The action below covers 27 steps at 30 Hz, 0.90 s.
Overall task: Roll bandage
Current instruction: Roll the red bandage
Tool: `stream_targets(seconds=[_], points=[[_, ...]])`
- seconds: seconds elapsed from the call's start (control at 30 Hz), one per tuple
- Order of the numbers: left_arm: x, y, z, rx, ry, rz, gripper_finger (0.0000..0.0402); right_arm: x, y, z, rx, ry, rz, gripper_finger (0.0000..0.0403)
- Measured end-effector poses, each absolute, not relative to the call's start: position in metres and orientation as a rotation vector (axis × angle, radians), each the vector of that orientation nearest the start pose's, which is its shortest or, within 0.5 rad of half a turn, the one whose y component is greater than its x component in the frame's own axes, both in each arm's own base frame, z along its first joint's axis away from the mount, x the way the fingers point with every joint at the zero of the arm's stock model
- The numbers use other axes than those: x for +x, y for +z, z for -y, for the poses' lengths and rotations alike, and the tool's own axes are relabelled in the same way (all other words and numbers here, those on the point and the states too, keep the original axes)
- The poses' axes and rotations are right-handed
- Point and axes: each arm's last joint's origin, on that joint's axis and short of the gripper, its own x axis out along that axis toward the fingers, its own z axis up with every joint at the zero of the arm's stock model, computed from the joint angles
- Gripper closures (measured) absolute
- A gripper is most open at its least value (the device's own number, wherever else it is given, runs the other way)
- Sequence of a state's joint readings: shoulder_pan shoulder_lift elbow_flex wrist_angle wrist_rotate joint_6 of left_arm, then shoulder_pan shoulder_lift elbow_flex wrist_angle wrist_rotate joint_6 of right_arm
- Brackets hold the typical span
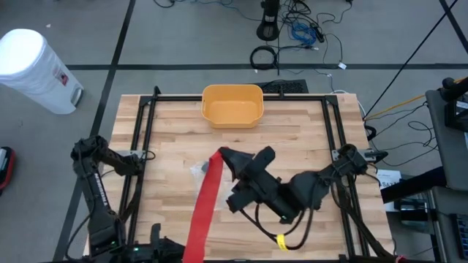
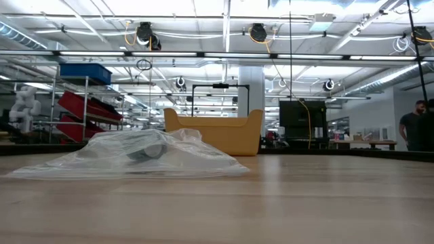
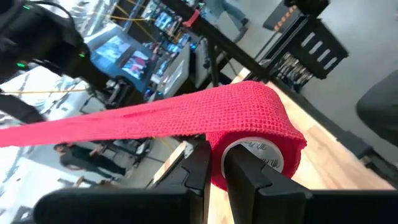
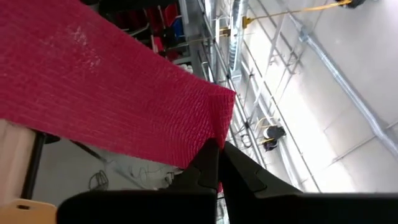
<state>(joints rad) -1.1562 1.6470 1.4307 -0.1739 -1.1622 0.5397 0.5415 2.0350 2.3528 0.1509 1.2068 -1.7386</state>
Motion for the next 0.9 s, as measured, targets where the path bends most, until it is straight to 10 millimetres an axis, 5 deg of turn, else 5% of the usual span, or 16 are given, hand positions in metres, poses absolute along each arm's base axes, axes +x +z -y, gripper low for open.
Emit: stream_targets(seconds=[0.47,0.9], points=[[0.144,0.350,0.338,0.902,-0.125,-0.101,0.0360,0.395,0.466,-0.180,-1.120,-0.527,-0.396,0.0398],[0.149,0.353,0.341,0.881,-0.230,-0.066,0.0360,0.399,0.431,-0.151,-0.848,-0.416,-0.543,0.0321]])
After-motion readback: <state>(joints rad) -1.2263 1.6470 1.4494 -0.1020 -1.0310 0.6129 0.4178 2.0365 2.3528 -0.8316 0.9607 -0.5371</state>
